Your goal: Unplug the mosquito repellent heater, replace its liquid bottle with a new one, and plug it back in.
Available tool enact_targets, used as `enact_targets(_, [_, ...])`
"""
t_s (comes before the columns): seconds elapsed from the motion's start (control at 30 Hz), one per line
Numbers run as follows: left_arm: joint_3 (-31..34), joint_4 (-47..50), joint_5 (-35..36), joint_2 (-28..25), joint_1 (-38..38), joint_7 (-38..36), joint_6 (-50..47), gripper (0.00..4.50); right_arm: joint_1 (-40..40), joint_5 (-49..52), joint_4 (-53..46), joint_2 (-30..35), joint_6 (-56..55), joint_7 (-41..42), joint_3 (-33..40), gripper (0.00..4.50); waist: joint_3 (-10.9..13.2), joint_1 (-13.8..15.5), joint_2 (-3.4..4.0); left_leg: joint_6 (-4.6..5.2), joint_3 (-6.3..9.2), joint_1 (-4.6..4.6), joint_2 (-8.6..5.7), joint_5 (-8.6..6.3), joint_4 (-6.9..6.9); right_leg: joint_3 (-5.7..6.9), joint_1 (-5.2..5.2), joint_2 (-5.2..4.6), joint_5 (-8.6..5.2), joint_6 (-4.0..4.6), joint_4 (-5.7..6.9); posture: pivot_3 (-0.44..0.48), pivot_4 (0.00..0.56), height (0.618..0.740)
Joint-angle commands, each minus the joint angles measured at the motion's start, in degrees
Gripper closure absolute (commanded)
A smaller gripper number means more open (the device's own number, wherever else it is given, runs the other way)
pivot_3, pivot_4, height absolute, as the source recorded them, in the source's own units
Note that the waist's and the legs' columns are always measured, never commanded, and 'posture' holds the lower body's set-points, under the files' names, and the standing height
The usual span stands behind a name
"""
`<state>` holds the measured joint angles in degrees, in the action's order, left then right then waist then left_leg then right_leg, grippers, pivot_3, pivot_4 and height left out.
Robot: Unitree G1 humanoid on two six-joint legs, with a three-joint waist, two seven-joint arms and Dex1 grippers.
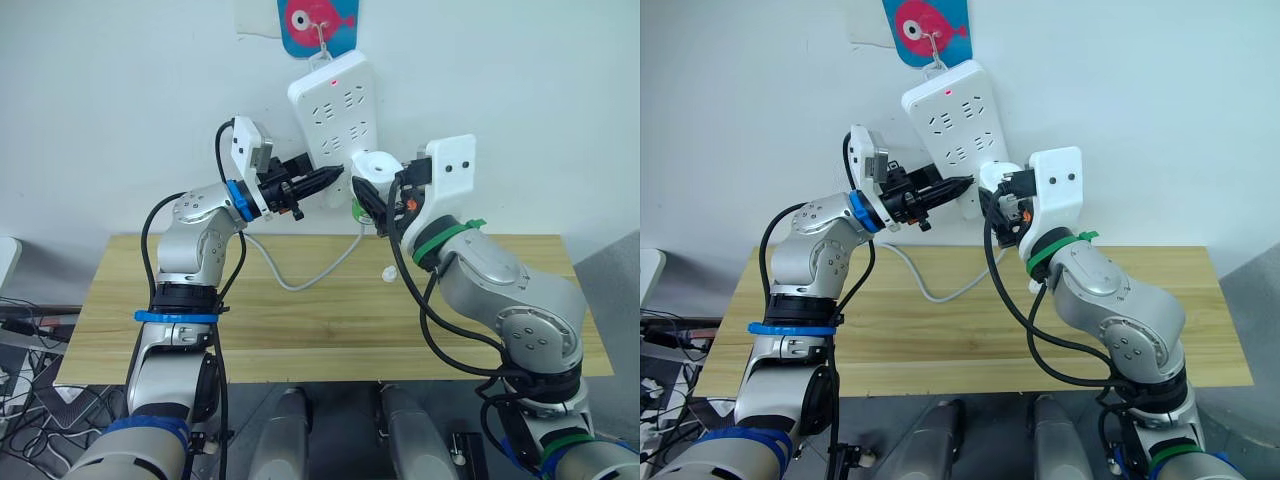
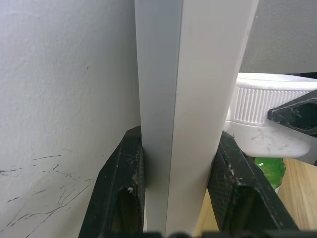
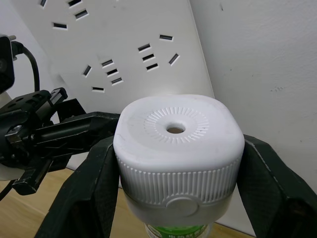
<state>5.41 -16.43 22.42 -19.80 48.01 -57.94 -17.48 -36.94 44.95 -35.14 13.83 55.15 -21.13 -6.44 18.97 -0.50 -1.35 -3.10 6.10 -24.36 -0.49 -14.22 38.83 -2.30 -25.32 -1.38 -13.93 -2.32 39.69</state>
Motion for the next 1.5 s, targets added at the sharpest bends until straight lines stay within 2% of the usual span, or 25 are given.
enact_targets(0.03, [-3.27,4.63,3.12,2.33,0.3,-3.34,-0.99,3.2,-3.03,-4.23,2.71,-1.11,-1.21,1.07,1.75,1.6,0.0,-0.02,0.0,-0.01,0.0,0.01,0.0,0.01,0.0,0.0,0.0,0.02,0.01,0.01,0.01,0.105,0.259,0.74])
enact_targets(0.23, [-3.31,2.51,0.92,1.48,0.28,-3.36,1.32,3.2,-1.69,-4.98,0.64,-1.38,1.63,2.9,1.88,1.6,-0.07,0.01,-0.01,-0.04,0.02,0.03,0.01,0.02,-0.01,0.01,-0.01,0.09,0.01,0.03,0.07,0.113,0.255,0.74])
enact_targets(0.37, [-3.8,1.86,-0.63,1.07,-0.15,-2.81,2.66,3.2,-0.23,-3.77,-2.5,-1.78,3.95,4.03,3.31,0.24,-0.28,0.5,-0.01,-0.04,0.02,0.02,0.02,0.03,-0.07,0.01,-0.01,0.06,0.01,0.03,-0.02,0.114,0.254,0.74])
enact_targets(0.4, [-3.92,1.7,-0.9,1.0,-0.24,-2.49,2.9,3.2,0.24,-3.2,-3.66,-1.82,4.81,4.31,3.84,0.04,-0.3,0.56,-0.05,-0.05,0.09,-0.04,0.02,0.02,-0.09,0.09,-0.01,0.05,0.01,0.03,-0.15,0.113,0.253,0.74])
enact_targets(0.5, [-4.21,0.8,-1.48,0.75,-0.08,-2.06,4.02,3.2,1.79,-0.07,-7.86,-1.81,8.58,4.29,6.2,0.04,-0.39,0.68,-0.06,-0.19,0.11,-0.24,0.04,0.09,-0.23,0.15,-0.03,-0.01,0.01,0.03,-0.66,0.11,0.253,0.74])
enact_targets(0.77, [-4.6,-1.76,-1.79,0.39,0.74,-2.24,5.89,3.2,6.18,12.54,-17.9,-0.08,18.03,2.4,14.47,0.04,-0.6,0.69,-0.12,-0.18,0.06,-0.38,-0.05,0.1,-0.59,0.19,-0.1,-0.36,0.01,0.01,-0.78,0.094,0.256,0.74])
enact_targets(0.87, [-4.64,-2.77,-1.79,0.2,1.15,-2.58,6.38,3.2,9.58,19.02,-20.61,4.25,18.49,2.59,18.41,0.04,-0.71,0.68,-0.12,-0.02,0.09,-0.36,-0.04,0.02,-0.59,0.23,-0.1,-0.34,0.0,0.0,-0.8,0.088,0.261,0.74])
enact_targets(1.0, [-4.84,-4.05,-1.82,-0.11,1.58,-3.39,6.81,3.2,15.09,28.27,-22.05,13.43,14.63,4.74,22.72,0.04,-0.85,0.59,-0.16,0.05,0.06,-0.36,-0.06,-0.01,-0.57,0.2,-0.07,-0.36,0.0,0.0,-0.83,0.081,0.267,0.74])
enact_targets(1.1, [-5.11,-5.56,-2.26,-0.25,2.27,-3.76,7.71,3.2,15.79,30.21,-21.6,18.75,10.97,7.76,22.8,0.63,-0.88,0.46,-0.18,0.09,0.03,-0.3,-0.05,0.0,-0.57,0.18,-0.06,-0.34,0.0,0.0,-0.79,0.081,0.269,0.74])
enact_targets(1.27, [-5.08,-7.98,-3.06,-0.88,3.4,-3.7,8.91,3.2,14.37,28.66,-19.22,22.31,6.28,9.46,19.97,2.38,-0.95,0.56,-0.22,0.12,0.08,-0.26,-0.05,0.02,-0.53,0.23,0.01,-0.31,0.0,-0.01,-0.76,0.091,0.273,0.74])
enact_targets(1.4, [-4.1,-8.97,-2.84,-2.81,3.28,-4.45,8.39,1.82,13.31,25.91,-17.39,23.23,3.5,11.39,17.42,3.95,-0.96,0.46,-0.22,0.12,0.06,-0.26,-0.1,0.02,-0.51,0.19,0.0,-0.31,0.0,0.0,-0.74,0.13,0.277,0.74])
enact_targets(1.47, [-3.06,-8.08,-2.64,-5.15,2.32,-5.06,7.58,1.21,12.82,24.4,-16.4,23.44,2.17,13.26,16.15,4.5,-0.96,0.43,-0.22,0.12,0.07,-0.26,-0.07,0.02,-0.53,0.21,-0.03,-0.24,0.0,0.0,-0.76,0.151,0.28,0.74])
enact_targets(1.5, [-2.95,-7.26,-2.68,-6.32,1.7,-5.44,7.37,0.88,12.69,23.52,-15.93,23.66,1.6,14.29,15.54,4.5,-0.96,0.41,-0.22,0.12,0.07,-0.26,-0.07,0.02,-0.57,0.21,-0.05,-0.23,0.0,0.0,-0.75,0.167,0.282,0.74])
